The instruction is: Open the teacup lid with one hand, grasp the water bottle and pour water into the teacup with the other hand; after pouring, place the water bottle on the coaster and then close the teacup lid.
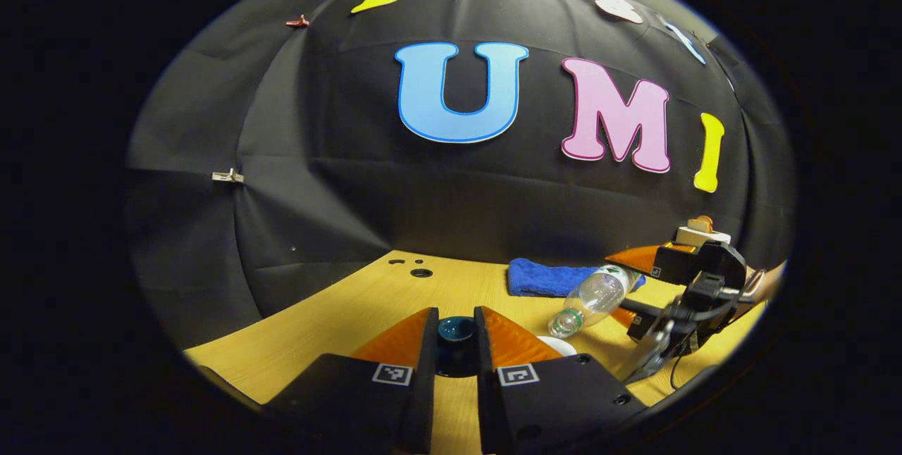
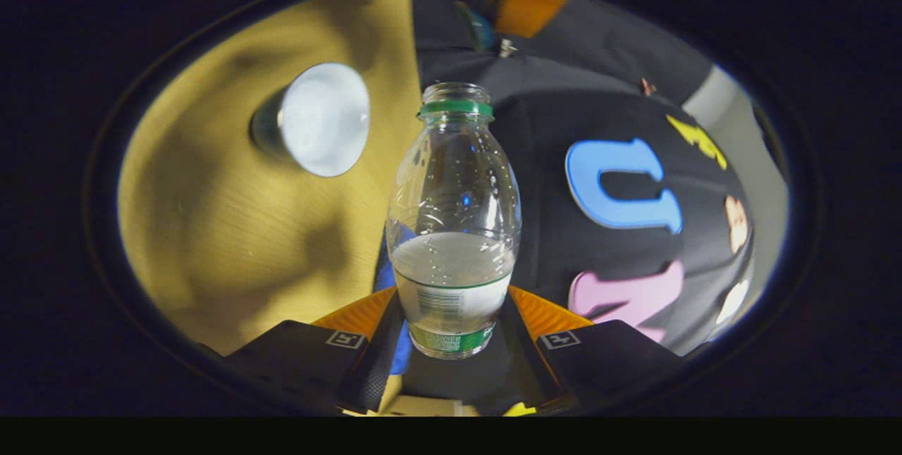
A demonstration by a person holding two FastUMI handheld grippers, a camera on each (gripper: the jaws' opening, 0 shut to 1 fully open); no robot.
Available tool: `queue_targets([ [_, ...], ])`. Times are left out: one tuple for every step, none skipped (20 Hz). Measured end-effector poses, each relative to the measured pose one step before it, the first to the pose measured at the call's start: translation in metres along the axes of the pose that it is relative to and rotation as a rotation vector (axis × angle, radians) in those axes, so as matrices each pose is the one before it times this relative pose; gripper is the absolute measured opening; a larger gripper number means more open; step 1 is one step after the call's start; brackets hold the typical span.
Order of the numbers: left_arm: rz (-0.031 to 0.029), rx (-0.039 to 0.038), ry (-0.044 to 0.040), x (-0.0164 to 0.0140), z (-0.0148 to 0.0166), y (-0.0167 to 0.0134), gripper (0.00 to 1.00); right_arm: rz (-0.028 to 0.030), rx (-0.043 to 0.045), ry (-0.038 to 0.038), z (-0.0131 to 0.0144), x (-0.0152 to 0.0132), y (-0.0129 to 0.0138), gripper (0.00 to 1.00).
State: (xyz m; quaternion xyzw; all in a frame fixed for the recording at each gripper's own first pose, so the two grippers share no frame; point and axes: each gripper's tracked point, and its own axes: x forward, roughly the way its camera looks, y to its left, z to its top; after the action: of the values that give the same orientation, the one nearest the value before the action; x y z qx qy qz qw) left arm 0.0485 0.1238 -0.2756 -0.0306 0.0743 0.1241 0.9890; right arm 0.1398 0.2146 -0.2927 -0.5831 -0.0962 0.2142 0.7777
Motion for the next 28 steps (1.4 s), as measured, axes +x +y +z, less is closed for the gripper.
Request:
queue_targets([
  [0.00381,0.00215,0.00230,0.00092,-0.00004,0.00034,0.29,0.01746,0.09300,0.01563,-0.00082,-0.00227,0.00226,0.74],
  [0.00442,0.00186,0.00226,0.00060,-0.00043,-0.00023,0.29,0.01012,0.09001,0.00827,0.00154,-0.00206,-0.00127,0.72],
  [0.00312,0.00090,0.00149,0.00159,0.00083,0.00001,0.33,0.00690,0.08461,0.00594,0.00045,-0.00081,-0.00372,0.74],
  [0.00283,0.00021,0.00154,0.00190,0.00054,-0.00170,0.33,0.00705,0.10835,0.00030,0.00143,-0.00087,-0.00679,0.75],
  [-0.00048,-0.00069,0.00082,0.00091,0.00027,-0.00166,0.33,0.00582,0.09182,-0.00641,0.00212,-0.00253,-0.00550,0.75],
  [-0.00255,0.00038,-0.00083,0.00148,0.00196,-0.00280,0.29,0.00612,0.09955,-0.01235,0.00475,-0.00487,-0.00350,0.75],
  [-0.00425,0.00268,-0.00054,0.00123,0.00096,-0.00303,0.29,0.00564,0.10364,-0.00962,0.00472,-0.00465,-0.00541,0.75],
  [-0.00561,0.00428,-0.00261,0.00159,0.00154,-0.00404,0.33,0.00333,0.10501,-0.00843,0.00091,-0.00220,-0.00569,0.75],
  [-0.00763,0.00363,-0.00132,0.00121,0.00065,-0.00341,0.33,-0.00305,0.09906,-0.00772,0.00246,-0.00402,-0.00642,0.75],
  [-0.00788,0.00126,-0.00093,0.00090,0.00142,-0.00437,0.33,-0.00079,0.08999,-0.00781,-0.00041,-0.00379,-0.00470,0.75],
  [-0.00867,-0.00014,-0.00021,0.00166,0.00034,-0.00432,0.29,0.01095,0.08420,-0.00676,-0.00147,-0.00627,-0.00350,0.75],
  [-0.00848,-0.00081,0.00181,0.00101,0.00023,-0.00394,0.29,0.01938,0.08367,-0.00366,-0.00308,-0.00941,-0.00228,0.75],
  [-0.00855,-0.00187,0.00234,0.00159,-0.00078,-0.00445,0.33,-0.00248,0.08417,-0.00050,0.00010,-0.00179,-0.00252,0.74],
  [-0.00700,0.00006,0.00045,0.00092,0.00031,-0.00360,0.29,-0.00441,0.06930,0.00115,-0.00318,-0.00213,-0.00573,0.75],
  [-0.00676,0.00120,0.00029,0.00029,-0.00008,-0.00352,0.29,-0.00392,0.06119,0.00345,-0.00514,-0.00280,-0.00710,0.75],
  [-0.00810,0.00407,0.00104,0.00027,-0.00006,-0.00395,0.29,-0.01390,0.04552,0.00698,-0.00843,-0.00351,-0.00745,0.75],
  [-0.00710,0.00315,0.00061,0.00077,-0.00073,-0.00403,0.29,-0.02058,0.04432,0.01361,-0.00937,-0.00639,-0.01357,0.74],
  [-0.00629,-0.00049,0.00048,0.00002,0.00067,-0.00246,0.29,-0.01818,0.01972,0.00802,-0.01123,-0.00179,-0.01017,0.74],
  [-0.00706,-0.00038,0.00211,0.00025,-0.00007,-0.00244,0.29,-0.01447,0.03326,0.01507,-0.00700,-0.00216,-0.00884,0.75],
  [-0.00348,0.00164,0.00133,0.00086,-0.00191,-0.00119,0.33,-0.00849,0.02626,0.00684,-0.00500,-0.00159,-0.00450,0.74],
  [-0.00198,0.00221,0.00113,0.00014,0.00031,-0.00104,0.29,-0.00911,0.02624,0.00844,-0.00460,0.00004,-0.00565,0.74],
  [-0.00141,0.00156,0.00211,0.00077,-0.00204,-0.00155,0.29,-0.00774,0.02540,0.01160,-0.00544,0.00124,-0.00750,0.75],
  [-0.00043,-0.00133,0.00110,0.00010,0.00015,-0.00054,0.29,-0.00659,0.00996,0.00738,-0.00382,0.00061,-0.00274,0.75],
  [-0.00193,-0.00134,0.00171,-0.00003,-0.00151,-0.00149,0.29,-0.00585,0.00543,0.01041,-0.00446,0.00193,-0.00372,0.75],
  [-0.00084,0.00074,0.00205,-0.00001,-0.00020,-0.00094,0.29,-0.00848,0.00266,0.00656,-0.00464,-0.00085,-0.00313,0.75],
  [-0.00236,0.00282,0.00324,0.00052,-0.00128,-0.00071,0.29,-0.00138,0.00603,0.00737,-0.00306,0.00073,-0.00080,0.76],
  [-0.00106,0.00198,0.00084,0.00067,-0.00116,-0.00080,0.29,0.00227,0.00217,0.00892,-0.00396,0.00000,0.00143,0.76],
  [-0.00111,0.00087,0.00071,0.00034,0.00003,-0.00054,0.26,0.00428,-0.00356,0.00983,-0.00350,0.00083,0.00131,0.77],
])
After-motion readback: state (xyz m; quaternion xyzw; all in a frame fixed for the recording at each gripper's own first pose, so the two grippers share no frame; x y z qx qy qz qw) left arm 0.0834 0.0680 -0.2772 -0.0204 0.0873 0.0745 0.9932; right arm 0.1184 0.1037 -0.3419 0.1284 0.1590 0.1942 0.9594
